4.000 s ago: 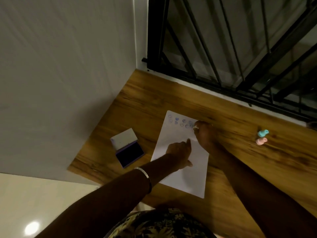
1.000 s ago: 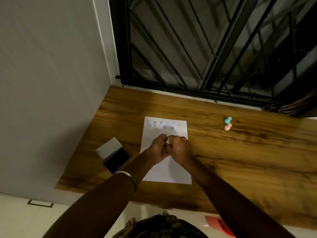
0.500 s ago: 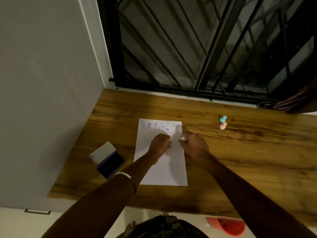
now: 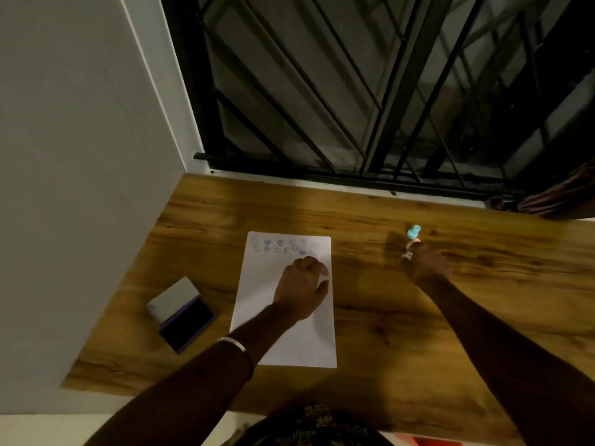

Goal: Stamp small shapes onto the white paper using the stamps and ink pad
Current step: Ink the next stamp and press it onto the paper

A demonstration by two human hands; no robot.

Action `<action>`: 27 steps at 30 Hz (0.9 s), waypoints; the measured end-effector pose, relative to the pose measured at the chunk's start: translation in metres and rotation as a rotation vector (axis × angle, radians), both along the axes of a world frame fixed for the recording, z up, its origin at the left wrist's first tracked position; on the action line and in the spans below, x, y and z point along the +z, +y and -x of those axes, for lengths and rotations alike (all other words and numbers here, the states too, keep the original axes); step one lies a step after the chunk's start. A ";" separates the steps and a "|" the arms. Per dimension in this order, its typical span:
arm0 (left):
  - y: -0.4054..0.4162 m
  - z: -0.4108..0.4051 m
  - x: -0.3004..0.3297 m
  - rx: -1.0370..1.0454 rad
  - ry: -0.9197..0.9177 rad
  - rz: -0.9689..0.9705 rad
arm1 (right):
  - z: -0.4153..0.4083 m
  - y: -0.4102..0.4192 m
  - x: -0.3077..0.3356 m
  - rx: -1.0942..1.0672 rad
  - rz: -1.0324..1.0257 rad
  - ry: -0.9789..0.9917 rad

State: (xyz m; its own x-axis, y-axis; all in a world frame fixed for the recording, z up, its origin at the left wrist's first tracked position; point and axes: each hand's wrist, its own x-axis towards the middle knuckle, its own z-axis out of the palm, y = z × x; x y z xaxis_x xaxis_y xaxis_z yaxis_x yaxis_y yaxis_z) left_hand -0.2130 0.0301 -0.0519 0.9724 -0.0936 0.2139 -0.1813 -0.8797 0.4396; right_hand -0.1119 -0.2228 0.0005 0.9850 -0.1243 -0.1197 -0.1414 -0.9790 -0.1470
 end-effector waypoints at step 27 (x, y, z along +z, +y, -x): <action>-0.036 -0.004 0.002 0.027 0.044 -0.004 | -0.010 -0.030 -0.027 0.054 0.082 -0.074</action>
